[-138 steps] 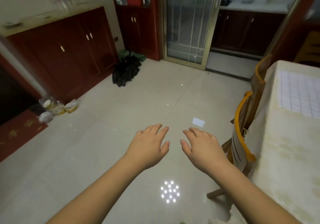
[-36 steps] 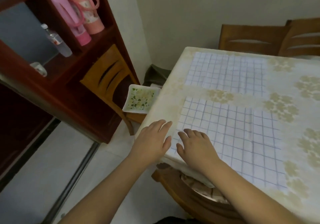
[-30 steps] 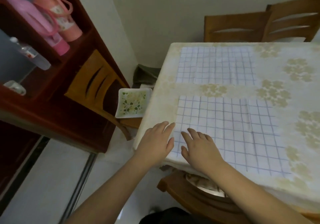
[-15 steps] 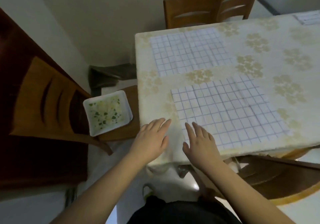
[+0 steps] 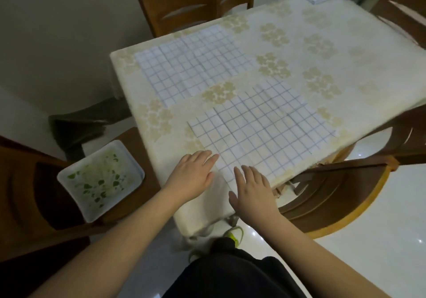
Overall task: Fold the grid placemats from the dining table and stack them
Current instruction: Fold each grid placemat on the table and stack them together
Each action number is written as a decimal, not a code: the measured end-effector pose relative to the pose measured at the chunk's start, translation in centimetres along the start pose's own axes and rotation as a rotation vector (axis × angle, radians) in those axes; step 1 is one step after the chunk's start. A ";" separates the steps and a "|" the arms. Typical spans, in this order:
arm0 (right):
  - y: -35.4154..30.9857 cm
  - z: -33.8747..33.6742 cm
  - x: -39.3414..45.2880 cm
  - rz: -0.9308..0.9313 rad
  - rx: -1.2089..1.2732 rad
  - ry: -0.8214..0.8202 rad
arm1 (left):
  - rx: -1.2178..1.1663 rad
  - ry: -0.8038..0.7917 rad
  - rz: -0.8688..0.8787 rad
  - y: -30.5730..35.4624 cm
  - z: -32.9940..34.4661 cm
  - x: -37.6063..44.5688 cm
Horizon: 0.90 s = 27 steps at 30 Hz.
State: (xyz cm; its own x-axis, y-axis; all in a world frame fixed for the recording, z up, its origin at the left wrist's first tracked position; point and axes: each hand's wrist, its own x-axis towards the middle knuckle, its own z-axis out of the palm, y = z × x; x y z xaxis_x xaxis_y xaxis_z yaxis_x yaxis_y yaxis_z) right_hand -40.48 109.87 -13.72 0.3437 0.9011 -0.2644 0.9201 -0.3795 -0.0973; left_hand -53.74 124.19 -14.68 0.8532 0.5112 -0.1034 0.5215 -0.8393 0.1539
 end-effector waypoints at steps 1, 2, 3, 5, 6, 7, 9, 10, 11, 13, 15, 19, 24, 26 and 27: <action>0.2 0.6 0.5 0.014 0.016 0.011 | 0.003 -0.022 0.007 -0.1 0.2 0.5; 0.3 1.2 0.9 0.026 0.041 0.016 | 0.006 -0.046 0.015 -0.3 0.3 1.0; 0.4 1.6 1.4 0.036 0.065 0.018 | 0.019 -0.063 0.028 -0.5 0.5 1.4; 0.3 2.2 2.5 0.046 0.099 0.041 | 0.051 -0.070 0.052 -1.4 0.8 2.4; 0.2 2.5 2.9 0.042 0.111 0.031 | 0.062 -0.070 0.062 -1.8 0.9 2.8; 0.2 2.9 3.4 0.036 0.120 0.014 | 0.074 -0.081 0.075 -2.2 1.0 3.2; 0.3 3.7 3.9 0.048 0.129 -0.011 | 0.095 -0.124 0.105 -2.6 1.2 4.1; 0.3 3.9 4.0 0.061 0.136 -0.033 | 0.095 -0.156 0.120 -2.8 1.5 4.6; 0.4 4.2 4.0 0.073 0.139 -0.045 | 0.093 -0.176 0.129 -3.0 1.8 5.0; 0.5 5.0 3.9 0.105 0.139 -0.059 | 0.101 -0.222 0.144 -3.3 2.8 5.8; 0.2 6.0 3.8 0.148 0.157 -0.058 | 0.120 -0.275 0.172 -3.9 4.0 6.7; -0.7 8.2 4.3 0.239 0.176 0.013 | 0.180 -0.262 0.257 -5.9 5.7 8.8; -2.6 9.8 4.3 0.350 0.148 0.058 | 0.275 -0.333 0.373 -8.3 6.9 10.9; -3.9 9.8 4.0 0.381 0.108 0.033 | 0.312 -0.351 0.402 -8.7 6.9 11.2; -4.5 9.8 4.0 0.399 0.089 0.026 | 0.327 -0.358 0.415 -8.9 6.8 11.2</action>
State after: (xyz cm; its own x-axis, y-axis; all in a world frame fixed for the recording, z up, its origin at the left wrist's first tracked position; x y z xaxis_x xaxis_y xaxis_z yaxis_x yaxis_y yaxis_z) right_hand -45.10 113.10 -23.73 0.6757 0.6842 -0.2743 0.6942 -0.7158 -0.0753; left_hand -48.88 136.10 -23.84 0.8988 0.0854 -0.4300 0.0705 -0.9962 -0.0505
